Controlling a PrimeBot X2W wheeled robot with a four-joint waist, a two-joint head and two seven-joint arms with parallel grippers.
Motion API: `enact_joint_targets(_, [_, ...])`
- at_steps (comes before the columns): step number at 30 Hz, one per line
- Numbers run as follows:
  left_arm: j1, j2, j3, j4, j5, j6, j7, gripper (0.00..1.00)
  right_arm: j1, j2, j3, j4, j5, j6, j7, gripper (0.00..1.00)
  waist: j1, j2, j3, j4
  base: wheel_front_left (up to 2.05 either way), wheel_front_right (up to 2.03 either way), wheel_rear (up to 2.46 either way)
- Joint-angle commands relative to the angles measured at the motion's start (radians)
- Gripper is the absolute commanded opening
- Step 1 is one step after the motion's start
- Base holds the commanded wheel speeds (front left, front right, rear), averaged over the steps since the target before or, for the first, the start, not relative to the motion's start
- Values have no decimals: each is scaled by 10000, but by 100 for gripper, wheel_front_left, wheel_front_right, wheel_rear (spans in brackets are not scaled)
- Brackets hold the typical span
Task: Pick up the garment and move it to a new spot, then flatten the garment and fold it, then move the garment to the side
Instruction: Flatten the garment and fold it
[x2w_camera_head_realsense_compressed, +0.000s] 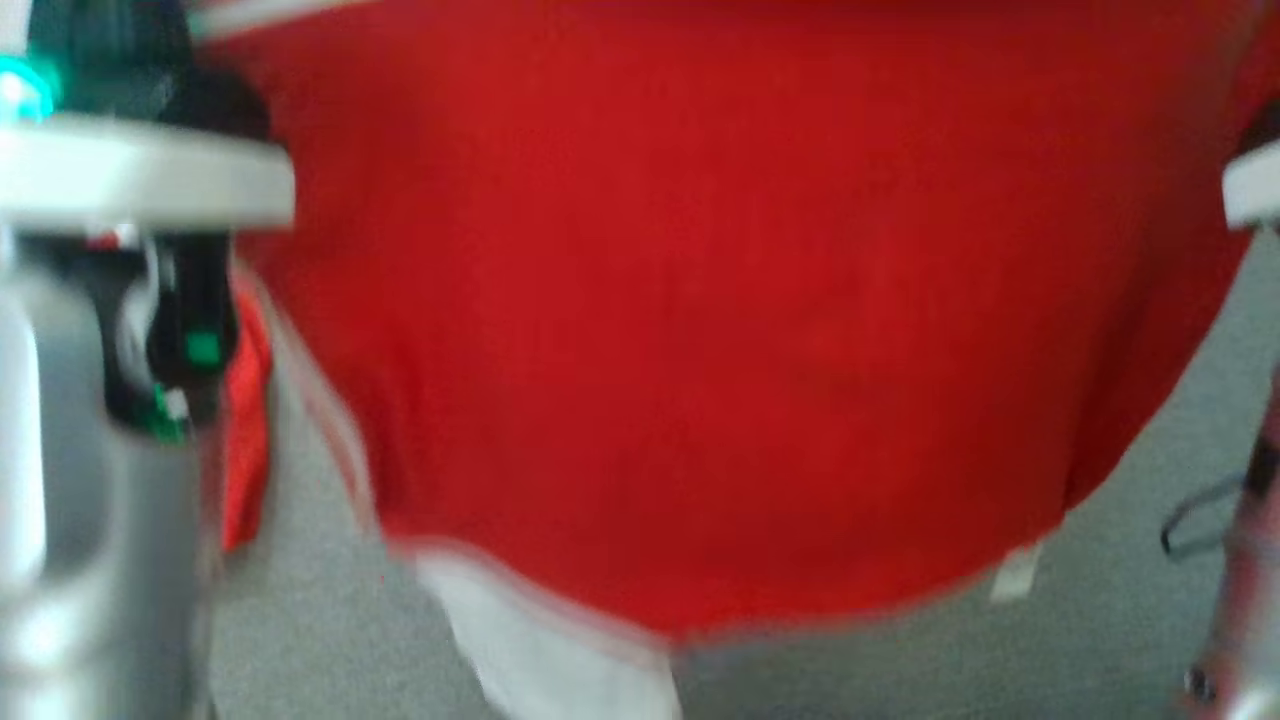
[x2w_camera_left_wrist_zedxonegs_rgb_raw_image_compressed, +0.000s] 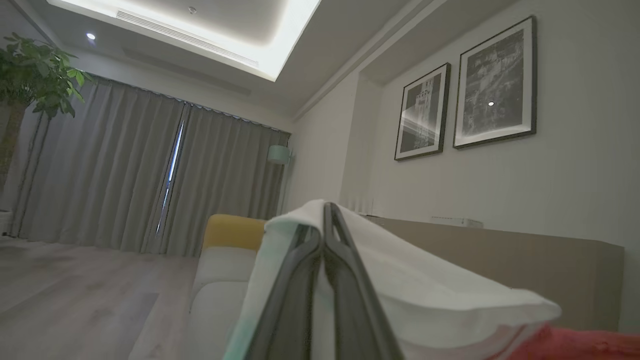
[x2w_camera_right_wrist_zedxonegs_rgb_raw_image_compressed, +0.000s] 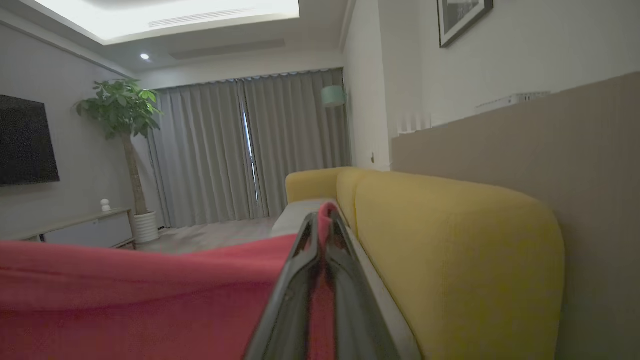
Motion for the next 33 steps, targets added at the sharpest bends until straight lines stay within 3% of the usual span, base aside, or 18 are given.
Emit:
enact_joint_targets(1, [-1428, 469, 344, 587, 62, -205, -82, 0, -1279, 91, 257, 373, 113, -7, -58, 0, 1, -1, 1159, 8, 0, 0, 0])
enact_joint_targets(2, [-1428, 469, 344, 587, 62, -205, -82, 0, -1279, 91, 257, 373, 113, -7, -58, 0, 1, -1, 1159, 8, 0, 0, 0])
enact_joint_targets(8, [-4987, 796, 266, 4404, 678, -926, -1322, 0, -4559, -940, 1031, 3548, -202, -7, -1805, 0, 1, -1, 3016, 273, 0, 0, 0])
enact_joint_targets(12, [-6975, 693, 186, 6404, 1024, -1179, -2562, 0, -6489, -1479, 1164, 5563, -372, -7, -3450, 0, 1, -1, 3635, 631, 0, 0, 0])
enact_joint_targets(16, [-7877, 570, -89, 7917, 1300, -1417, -3465, 0, -7385, -1643, 1246, 7341, -324, -7, -4415, 0, 1, -1, 3884, 867, 0, 0, 0])
enact_joint_targets(22, [-7456, 133, -546, 9551, 1264, -1777, -4408, 0, -7078, -1823, 1671, 9393, -68, -7, -5164, 0, 1, -1, 4015, 1225, 0, 0, 0])
enact_joint_targets(33, [-4068, -409, -1407, 10681, 1086, -2071, -5006, 0, -4797, -2283, 3375, 11580, 973, -7, -5144, 0, 1, -1, 3405, 1634, 0, 0, 0])
